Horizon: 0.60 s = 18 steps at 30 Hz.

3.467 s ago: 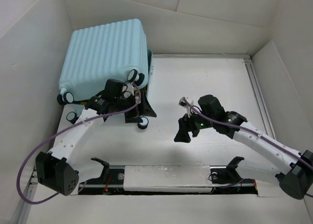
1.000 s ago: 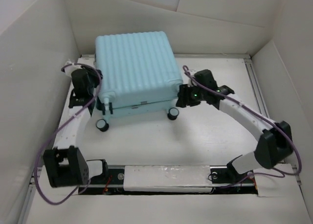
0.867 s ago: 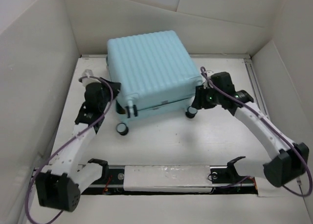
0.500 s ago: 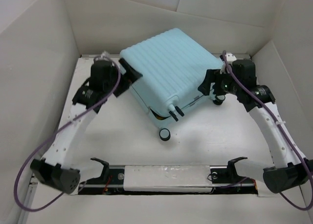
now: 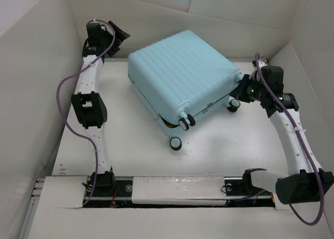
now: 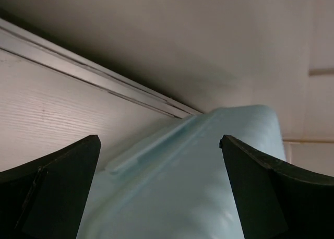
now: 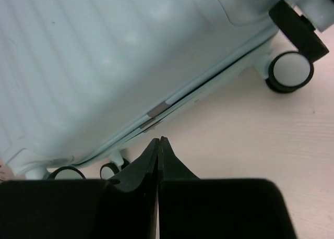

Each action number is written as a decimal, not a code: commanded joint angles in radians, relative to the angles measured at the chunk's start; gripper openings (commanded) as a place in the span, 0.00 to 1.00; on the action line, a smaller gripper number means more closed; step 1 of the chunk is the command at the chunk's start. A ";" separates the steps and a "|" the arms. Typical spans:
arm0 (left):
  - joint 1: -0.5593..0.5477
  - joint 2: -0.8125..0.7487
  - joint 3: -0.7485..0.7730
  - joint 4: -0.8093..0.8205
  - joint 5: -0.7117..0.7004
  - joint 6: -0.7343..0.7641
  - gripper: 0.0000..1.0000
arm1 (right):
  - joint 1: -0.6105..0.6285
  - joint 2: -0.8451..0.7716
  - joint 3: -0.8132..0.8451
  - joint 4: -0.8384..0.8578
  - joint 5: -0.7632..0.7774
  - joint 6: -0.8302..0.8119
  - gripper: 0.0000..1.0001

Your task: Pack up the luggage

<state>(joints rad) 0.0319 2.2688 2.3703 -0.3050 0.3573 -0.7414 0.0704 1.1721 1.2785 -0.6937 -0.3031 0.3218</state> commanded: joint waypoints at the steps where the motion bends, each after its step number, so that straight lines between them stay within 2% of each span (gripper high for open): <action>1: 0.020 0.085 0.018 0.230 0.164 -0.058 1.00 | -0.006 0.038 -0.045 0.062 -0.044 0.040 0.00; 3: 0.020 0.159 0.128 0.247 0.243 -0.087 1.00 | 0.011 0.066 -0.045 0.053 0.016 0.031 0.00; 6: 0.011 0.231 0.119 0.391 0.304 -0.130 1.00 | 0.022 0.104 -0.071 0.098 0.056 0.031 0.00; 11: -0.012 0.301 0.073 0.429 0.388 -0.130 1.00 | 0.048 0.202 -0.061 0.166 0.090 0.094 0.00; 12: -0.032 0.313 0.058 0.440 0.413 -0.141 0.96 | 0.057 0.219 -0.045 0.178 0.113 0.094 0.00; 13: -0.042 0.299 -0.004 0.460 0.442 -0.141 0.88 | 0.068 0.250 -0.045 0.193 0.128 0.106 0.00; 16: -0.101 0.157 -0.194 0.585 0.520 -0.128 0.78 | 0.111 0.325 -0.045 0.274 0.145 0.120 0.00; 17: -0.119 0.097 -0.382 0.624 0.520 -0.109 0.74 | 0.120 0.351 -0.024 0.275 0.127 0.120 0.00; 18: -0.136 0.036 -0.466 0.651 0.520 -0.080 0.73 | 0.146 0.380 -0.004 0.284 0.127 0.105 0.00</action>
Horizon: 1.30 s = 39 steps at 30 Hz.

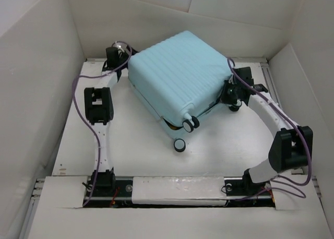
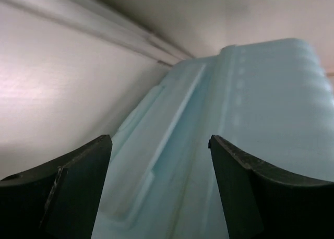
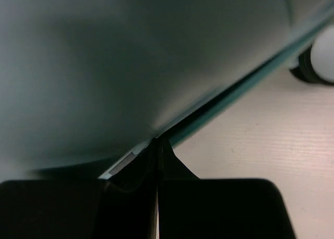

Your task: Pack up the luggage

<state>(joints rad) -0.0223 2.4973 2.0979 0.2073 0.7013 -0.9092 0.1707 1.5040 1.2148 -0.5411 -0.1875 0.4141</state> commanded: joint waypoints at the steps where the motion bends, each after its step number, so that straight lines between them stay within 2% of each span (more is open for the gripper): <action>1: -0.112 -0.319 -0.269 0.120 0.167 0.131 0.71 | 0.062 0.077 0.109 0.132 -0.012 0.000 0.00; 2: -0.126 -0.380 -0.430 0.094 0.149 0.200 0.70 | 0.081 0.134 0.138 0.132 -0.024 -0.015 0.00; 5: -0.169 -0.650 -0.715 0.080 0.130 0.233 0.65 | 0.153 0.266 0.290 0.106 -0.072 -0.073 0.00; 6: -0.179 -0.716 -0.892 0.066 0.095 0.257 0.64 | 0.170 0.303 0.337 0.092 -0.091 -0.102 0.00; 7: -0.188 -0.783 -0.979 0.028 0.078 0.257 0.64 | 0.205 0.341 0.388 0.076 -0.110 -0.113 0.00; 8: -0.211 -0.919 -1.059 0.011 0.078 0.271 0.64 | 0.223 0.379 0.498 0.058 -0.137 -0.124 0.00; 9: -0.220 -0.986 -1.196 -0.023 0.064 0.282 0.64 | 0.240 0.459 0.564 0.009 -0.150 -0.138 0.00; 10: -0.232 -1.056 -1.263 -0.098 0.011 0.282 0.64 | 0.271 0.499 0.633 -0.020 -0.162 -0.164 0.00; 11: -0.243 -1.128 -1.307 -0.156 -0.011 0.296 0.66 | 0.282 0.540 0.789 -0.055 -0.171 -0.173 0.02; 12: -0.243 -1.269 -1.328 -0.243 -0.052 0.318 0.73 | 0.282 0.614 0.872 -0.136 -0.171 -0.173 0.08; 13: -0.228 -1.337 -1.319 -0.337 -0.175 0.340 0.77 | 0.292 0.643 0.950 -0.163 -0.171 -0.184 0.14; 14: -0.213 -1.404 -1.297 -0.490 -0.237 0.367 0.83 | 0.293 0.663 1.018 -0.177 -0.171 -0.175 0.23; 15: -0.174 -1.530 -1.264 -0.547 -0.291 0.368 0.92 | 0.293 0.677 1.128 -0.186 -0.191 -0.164 0.44; 16: -0.165 -1.576 -1.160 -0.600 -0.349 0.378 0.96 | 0.279 0.686 1.176 -0.186 -0.201 -0.134 0.52; 17: -0.174 -1.594 -1.083 -0.726 -0.491 0.378 0.96 | 0.262 0.687 1.215 -0.186 -0.216 -0.123 0.59; 19: -0.206 -1.609 -0.957 -0.813 -0.587 0.365 0.97 | 0.244 0.635 1.259 -0.186 -0.242 -0.113 0.74; 20: -0.215 -1.626 -0.900 -0.831 -0.624 0.353 0.97 | 0.234 0.606 1.260 -0.186 -0.253 -0.113 0.77; 21: -0.215 -1.650 -0.891 -0.842 -0.625 0.343 0.97 | 0.222 0.566 1.241 -0.186 -0.241 -0.113 0.79; 22: -0.215 -1.704 -0.891 -0.842 -0.638 0.319 0.95 | 0.222 0.518 1.147 -0.186 -0.230 -0.132 0.80; 23: -0.215 -1.729 -0.891 -0.842 -0.648 0.308 0.94 | 0.222 0.396 1.073 -0.174 -0.216 -0.147 0.80; 24: -0.215 -1.752 -0.891 -0.852 -0.648 0.308 0.88 | 0.222 0.324 0.989 -0.160 -0.193 -0.181 0.80; 25: -0.215 -1.794 -0.891 -0.852 -0.648 0.308 0.80 | 0.222 0.244 0.783 -0.134 -0.119 -0.181 0.80; 26: -0.215 -1.810 -0.891 -0.852 -0.639 0.308 0.73 | 0.222 0.079 0.675 -0.069 -0.092 -0.181 0.76; 27: -0.215 -1.825 -0.915 -0.868 -0.626 0.329 0.69 | 0.222 -0.004 0.570 -0.039 -0.078 -0.166 0.67; 28: -0.215 -1.839 -0.936 -0.887 -0.626 0.340 0.56 | 0.231 -0.083 0.469 -0.013 -0.069 -0.150 0.59; 29: -0.215 -1.851 -0.964 -0.919 -0.626 0.340 0.46 | 0.231 -0.159 0.283 0.009 -0.046 -0.137 0.49; 30: -0.215 -1.868 -1.024 -0.954 -0.626 0.340 0.33 | 0.243 -0.292 0.200 0.018 -0.034 -0.123 0.26; 31: -0.215 -1.882 -1.062 -1.008 -0.643 0.328 0.25 | 0.254 -0.351 0.128 -0.002 -0.021 -0.097 0.17; 32: -0.215 -1.922 -1.105 -1.017 -0.643 0.328 0.11 | 0.254 -0.402 0.009 -0.023 0.009 -0.081 0.10; 33: -0.215 -1.945 -1.151 -1.017 -0.625 0.314 0.11 | 0.254 -0.497 -0.048 -0.051 0.010 -0.066 0.03; 35: -0.215 -1.980 -1.266 -0.944 -0.579 0.302 0.14 | 0.265 -0.582 -0.195 -0.051 0.000 -0.028 0.03; 39: -0.215 -1.938 -1.392 -0.709 -0.470 0.261 0.14 | 0.265 -0.582 -0.273 -0.017 0.008 -0.008 0.01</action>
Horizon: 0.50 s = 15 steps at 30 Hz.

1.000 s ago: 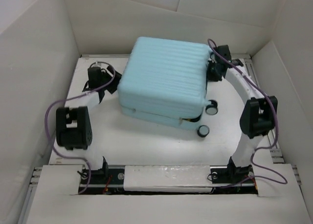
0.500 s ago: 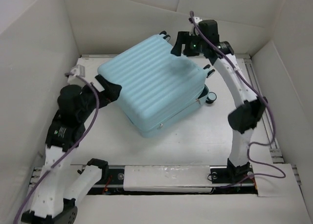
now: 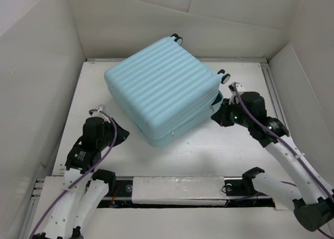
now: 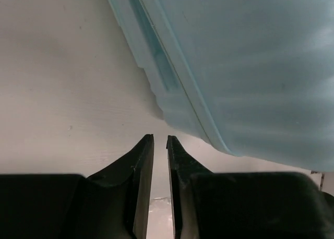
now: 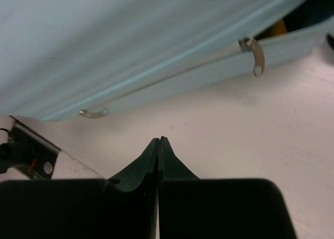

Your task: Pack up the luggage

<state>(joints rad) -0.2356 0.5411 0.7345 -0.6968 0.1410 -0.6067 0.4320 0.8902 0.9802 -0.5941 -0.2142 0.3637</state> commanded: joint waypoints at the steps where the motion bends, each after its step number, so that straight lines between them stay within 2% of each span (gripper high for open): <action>1: -0.014 0.064 -0.029 0.250 0.091 -0.042 0.14 | 0.004 0.055 -0.038 0.069 0.044 0.043 0.01; 3: -0.027 0.129 -0.038 0.420 0.103 -0.056 0.14 | -0.030 0.094 -0.022 0.079 0.070 0.032 0.03; 6: -0.027 0.348 0.037 0.590 0.155 -0.033 0.15 | -0.076 0.173 0.006 0.057 0.111 0.052 0.04; 7: -0.027 0.475 0.067 0.611 0.170 -0.024 0.13 | -0.090 0.188 -0.008 0.057 0.111 0.052 0.04; 9: -0.027 0.569 0.152 0.628 0.233 -0.015 0.09 | -0.116 0.219 -0.029 0.105 0.093 0.052 0.04; 11: -0.057 0.606 0.180 0.640 0.258 -0.015 0.09 | -0.159 0.234 -0.043 0.141 0.069 0.043 0.07; 14: -0.096 0.548 0.180 0.616 0.267 -0.025 0.09 | -0.214 0.274 -0.016 0.200 0.045 0.043 0.11; 15: -0.096 0.516 0.192 0.584 0.252 -0.025 0.06 | -0.223 0.295 0.000 0.189 0.045 0.043 0.17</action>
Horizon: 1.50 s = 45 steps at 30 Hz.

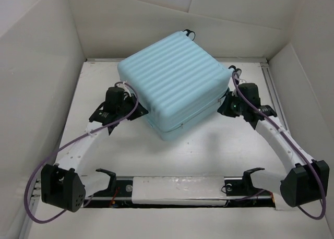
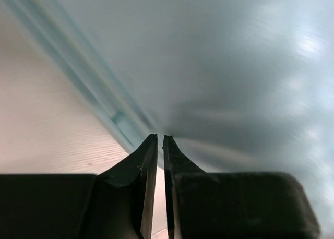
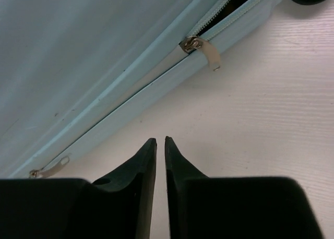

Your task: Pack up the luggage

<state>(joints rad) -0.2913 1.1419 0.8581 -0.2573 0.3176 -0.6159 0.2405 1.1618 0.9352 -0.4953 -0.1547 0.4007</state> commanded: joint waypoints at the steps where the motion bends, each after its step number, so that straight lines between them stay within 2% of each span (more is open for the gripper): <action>1: -0.040 -0.125 0.078 0.112 0.025 -0.016 0.06 | -0.041 0.024 0.060 0.090 -0.014 -0.005 0.20; 2: -0.040 -0.172 0.087 0.058 -0.016 0.005 0.06 | -0.059 0.035 0.071 0.074 -0.003 -0.005 0.22; 3: -0.040 -0.265 0.102 0.023 -0.073 0.021 0.12 | -0.060 0.035 0.080 0.060 0.009 -0.005 0.26; 4: -0.040 -0.299 0.149 -0.014 -0.142 0.030 0.19 | -0.076 0.035 0.080 0.060 0.009 -0.014 0.27; 5: -0.040 -0.315 0.182 -0.090 -0.304 0.030 0.29 | -0.087 0.024 0.080 0.051 0.009 -0.014 0.29; 7: -0.029 -0.283 0.238 -0.115 -0.428 0.030 0.50 | -0.115 0.024 0.047 0.050 0.041 -0.014 0.31; 8: -0.016 -0.256 0.280 -0.115 -0.452 0.018 0.65 | -0.127 0.033 0.036 0.050 0.041 -0.014 0.31; 10: 0.058 -0.140 0.337 -0.056 -0.385 0.018 0.76 | -0.177 0.062 0.027 0.064 -0.008 -0.014 0.31; 11: 0.082 -0.087 0.425 -0.043 -0.364 0.018 0.83 | -0.190 0.100 0.040 0.064 -0.019 -0.014 0.26; 12: 0.102 -0.035 0.473 -0.024 -0.353 0.018 0.99 | -0.205 0.120 0.050 0.064 -0.019 -0.014 0.17; 13: 0.127 0.020 0.522 -0.007 -0.330 0.018 0.99 | -0.214 0.139 0.069 0.064 -0.029 -0.014 0.09; 14: 0.206 0.145 0.576 -0.007 -0.289 -0.005 0.99 | -0.214 0.169 0.079 0.064 -0.045 -0.014 0.00; 16: 0.292 0.290 0.773 0.004 -0.123 -0.033 0.99 | -0.227 0.179 0.088 0.075 -0.063 -0.023 0.00; 17: 0.360 0.456 0.850 -0.006 -0.065 -0.047 0.99 | -0.227 0.188 0.097 0.089 -0.072 -0.023 0.00; 18: 0.382 0.538 1.018 -0.022 -0.025 -0.060 0.99 | -0.227 0.188 0.097 0.098 -0.072 -0.023 0.00; 19: 0.403 0.624 1.101 -0.045 0.062 -0.071 0.99 | -0.236 0.188 0.097 0.098 -0.072 -0.034 0.00; 20: 0.429 0.715 1.192 -0.062 0.121 -0.085 0.97 | -0.236 0.188 0.088 0.098 -0.072 -0.034 0.00; 21: 0.429 0.884 1.292 -0.092 0.156 -0.085 0.92 | -0.247 0.197 0.088 0.089 -0.072 -0.034 0.00; 22: 0.440 0.932 1.364 -0.092 0.191 -0.102 0.87 | -0.247 0.197 0.073 0.089 -0.072 -0.034 0.00; 23: 0.440 0.949 1.331 0.002 0.202 -0.164 0.83 | -0.260 0.197 0.062 0.089 -0.072 -0.034 0.00; 24: 0.449 0.973 1.291 0.059 0.219 -0.194 0.72 | -0.276 0.197 0.041 0.099 -0.072 -0.034 0.00; 25: 0.449 0.992 1.264 0.105 0.239 -0.220 0.68 | -0.276 0.208 0.040 0.115 -0.072 -0.034 0.00; 26: 0.449 1.018 1.263 0.148 0.273 -0.241 0.66 | -0.276 0.228 0.030 0.127 -0.072 -0.034 0.00; 29: 0.408 1.119 1.317 0.148 0.328 -0.254 0.59 | -0.276 0.301 0.030 0.233 -0.176 -0.025 0.00; 30: 0.396 1.128 1.317 0.195 0.342 -0.254 0.58 | -0.248 0.327 0.039 0.263 -0.227 -0.025 0.00; 33: 0.353 1.128 1.254 0.240 0.386 -0.265 0.55 | -0.176 0.450 0.137 0.317 -0.252 -0.025 0.00; 34: 0.342 1.115 1.228 0.240 0.397 -0.256 0.55 | -0.161 0.485 0.221 0.317 -0.288 -0.036 0.00; 37: 0.311 1.018 1.040 0.263 0.397 -0.208 0.51 | -0.130 0.610 0.351 0.317 -0.341 -0.036 0.00; 41: 0.296 0.757 0.701 0.354 0.350 -0.208 0.50 | -0.106 0.713 0.572 0.308 -0.382 -0.036 0.00; 43: 0.306 0.679 0.552 0.371 0.312 -0.220 0.50 | -0.106 0.739 0.615 0.275 -0.382 -0.036 0.00; 45: 0.351 0.601 0.513 0.362 0.311 -0.220 0.56 | -0.106 0.739 0.602 0.265 -0.352 -0.036 0.00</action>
<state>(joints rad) 0.0967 1.8717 1.4460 0.1120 0.5144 -0.8875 0.0643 1.9404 1.4582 -0.3813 -0.3691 0.3550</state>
